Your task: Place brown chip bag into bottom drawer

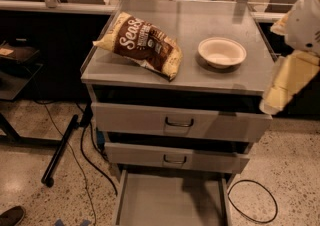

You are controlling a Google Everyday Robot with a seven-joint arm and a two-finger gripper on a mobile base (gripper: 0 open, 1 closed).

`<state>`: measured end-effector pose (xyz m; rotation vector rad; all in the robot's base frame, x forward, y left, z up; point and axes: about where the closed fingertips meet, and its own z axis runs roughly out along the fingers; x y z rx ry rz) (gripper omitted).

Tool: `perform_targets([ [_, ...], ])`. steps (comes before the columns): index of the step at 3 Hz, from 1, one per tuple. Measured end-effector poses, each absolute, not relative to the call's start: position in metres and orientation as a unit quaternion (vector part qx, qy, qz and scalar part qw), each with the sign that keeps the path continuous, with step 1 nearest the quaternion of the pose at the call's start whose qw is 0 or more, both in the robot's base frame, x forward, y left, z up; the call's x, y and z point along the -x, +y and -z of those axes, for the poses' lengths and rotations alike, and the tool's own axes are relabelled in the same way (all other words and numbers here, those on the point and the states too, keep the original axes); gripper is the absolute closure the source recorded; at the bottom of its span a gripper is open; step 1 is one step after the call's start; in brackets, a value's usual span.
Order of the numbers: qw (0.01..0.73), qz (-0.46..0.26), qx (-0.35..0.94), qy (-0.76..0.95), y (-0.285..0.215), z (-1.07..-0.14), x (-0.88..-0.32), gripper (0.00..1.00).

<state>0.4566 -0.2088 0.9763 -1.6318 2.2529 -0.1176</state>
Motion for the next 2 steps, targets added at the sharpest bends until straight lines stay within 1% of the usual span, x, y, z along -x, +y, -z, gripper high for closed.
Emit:
perform_targets([
  [1, 0.2, 0.043, 0.543, 0.814, -0.19, -0.974, -0.511, 0.0],
  [2, 0.201, 0.049, 0.524, 0.826, -0.172, -0.97, -0.57, 0.0],
])
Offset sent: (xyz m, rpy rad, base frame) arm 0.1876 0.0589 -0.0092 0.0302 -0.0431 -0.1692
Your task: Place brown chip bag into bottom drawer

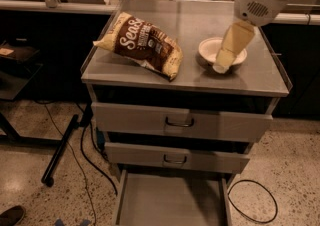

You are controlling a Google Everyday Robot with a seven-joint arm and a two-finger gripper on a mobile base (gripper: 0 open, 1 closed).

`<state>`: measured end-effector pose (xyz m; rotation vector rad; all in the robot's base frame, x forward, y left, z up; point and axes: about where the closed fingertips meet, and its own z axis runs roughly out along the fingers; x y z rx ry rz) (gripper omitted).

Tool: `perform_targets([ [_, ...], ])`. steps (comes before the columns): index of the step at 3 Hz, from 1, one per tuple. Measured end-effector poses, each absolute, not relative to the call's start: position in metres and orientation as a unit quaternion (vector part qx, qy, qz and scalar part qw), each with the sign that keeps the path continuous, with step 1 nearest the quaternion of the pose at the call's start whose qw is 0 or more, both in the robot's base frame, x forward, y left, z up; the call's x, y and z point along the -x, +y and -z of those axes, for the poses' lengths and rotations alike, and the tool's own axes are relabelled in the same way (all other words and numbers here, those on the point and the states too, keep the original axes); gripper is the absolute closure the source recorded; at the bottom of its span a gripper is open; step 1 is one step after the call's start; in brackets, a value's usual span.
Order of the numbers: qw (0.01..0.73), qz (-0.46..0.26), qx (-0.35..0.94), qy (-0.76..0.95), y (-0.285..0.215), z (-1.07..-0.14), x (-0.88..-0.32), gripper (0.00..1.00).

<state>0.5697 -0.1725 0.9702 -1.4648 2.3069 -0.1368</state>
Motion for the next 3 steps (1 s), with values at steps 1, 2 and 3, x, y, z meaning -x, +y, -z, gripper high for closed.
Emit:
perform_targets([
  [1, 0.196, 0.04, 0.524, 0.828, -0.153, -0.967, -0.615, 0.0],
  [2, 0.206, 0.04, 0.524, 0.825, -0.149, -0.974, -0.622, 0.0],
  [3, 0.229, 0.013, 0.505, 0.832, -0.133, -0.972, -0.619, 0.0],
])
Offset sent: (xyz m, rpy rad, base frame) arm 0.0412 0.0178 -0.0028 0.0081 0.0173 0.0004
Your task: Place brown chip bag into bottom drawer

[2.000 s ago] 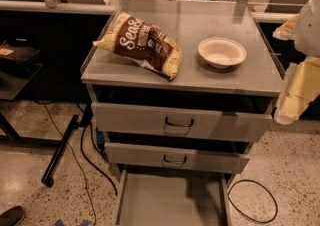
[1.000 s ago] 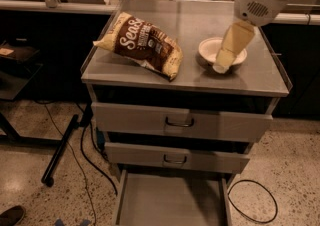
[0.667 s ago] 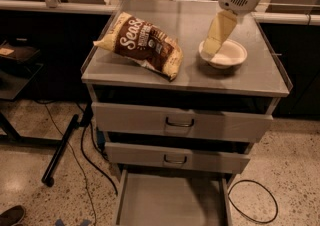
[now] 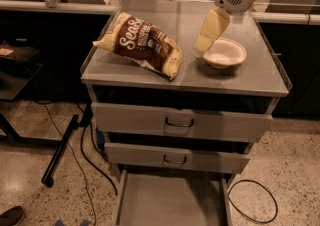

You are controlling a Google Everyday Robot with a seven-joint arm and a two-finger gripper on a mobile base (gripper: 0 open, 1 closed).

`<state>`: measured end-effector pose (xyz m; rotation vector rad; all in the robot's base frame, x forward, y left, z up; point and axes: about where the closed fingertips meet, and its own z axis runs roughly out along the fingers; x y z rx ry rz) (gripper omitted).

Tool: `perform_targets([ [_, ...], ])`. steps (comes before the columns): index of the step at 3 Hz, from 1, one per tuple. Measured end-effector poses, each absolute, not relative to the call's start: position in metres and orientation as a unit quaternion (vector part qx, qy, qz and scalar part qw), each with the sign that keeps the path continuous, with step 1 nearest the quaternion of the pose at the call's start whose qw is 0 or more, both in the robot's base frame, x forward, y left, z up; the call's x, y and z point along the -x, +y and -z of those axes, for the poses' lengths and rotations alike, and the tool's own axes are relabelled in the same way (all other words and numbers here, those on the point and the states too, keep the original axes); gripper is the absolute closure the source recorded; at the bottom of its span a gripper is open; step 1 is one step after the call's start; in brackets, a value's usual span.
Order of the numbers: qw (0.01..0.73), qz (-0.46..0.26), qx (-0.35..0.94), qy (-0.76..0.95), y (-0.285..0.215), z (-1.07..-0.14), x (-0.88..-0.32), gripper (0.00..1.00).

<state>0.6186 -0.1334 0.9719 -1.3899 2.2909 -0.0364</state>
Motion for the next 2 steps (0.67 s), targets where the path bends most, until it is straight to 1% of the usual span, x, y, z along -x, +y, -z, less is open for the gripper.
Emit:
perform_targets([
  [1, 0.243, -0.003, 0.484, 0.841, -0.111, -0.975, -0.628, 0.0],
  [2, 0.24, -0.015, 0.476, 0.846, -0.082, -0.967, -0.642, 0.0],
])
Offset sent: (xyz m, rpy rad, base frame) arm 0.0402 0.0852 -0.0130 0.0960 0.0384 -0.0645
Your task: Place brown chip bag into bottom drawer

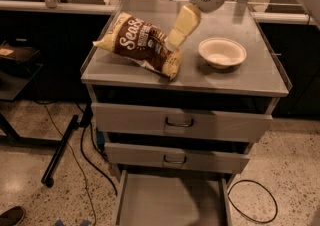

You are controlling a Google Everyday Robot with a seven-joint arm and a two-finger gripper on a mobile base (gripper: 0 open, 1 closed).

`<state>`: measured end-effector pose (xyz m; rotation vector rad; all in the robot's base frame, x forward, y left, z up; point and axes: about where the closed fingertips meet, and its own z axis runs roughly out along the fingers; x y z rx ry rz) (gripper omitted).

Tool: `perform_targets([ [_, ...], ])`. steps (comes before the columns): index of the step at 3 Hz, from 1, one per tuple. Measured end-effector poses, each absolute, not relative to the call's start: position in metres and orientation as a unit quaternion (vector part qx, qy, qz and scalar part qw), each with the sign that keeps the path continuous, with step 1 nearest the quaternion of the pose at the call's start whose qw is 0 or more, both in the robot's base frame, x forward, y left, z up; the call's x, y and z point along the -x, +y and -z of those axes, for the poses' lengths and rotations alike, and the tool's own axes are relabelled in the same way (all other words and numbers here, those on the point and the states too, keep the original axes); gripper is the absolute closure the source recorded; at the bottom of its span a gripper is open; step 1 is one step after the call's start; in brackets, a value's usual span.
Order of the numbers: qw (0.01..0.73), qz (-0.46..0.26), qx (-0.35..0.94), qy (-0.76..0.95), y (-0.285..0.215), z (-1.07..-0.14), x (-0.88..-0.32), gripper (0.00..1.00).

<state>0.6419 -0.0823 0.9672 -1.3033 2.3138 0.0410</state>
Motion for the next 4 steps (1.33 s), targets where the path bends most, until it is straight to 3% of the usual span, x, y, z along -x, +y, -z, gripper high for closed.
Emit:
perform_targets([
  [4, 0.21, 0.0, 0.472, 0.856, -0.043, -0.894, -0.698, 0.0],
])
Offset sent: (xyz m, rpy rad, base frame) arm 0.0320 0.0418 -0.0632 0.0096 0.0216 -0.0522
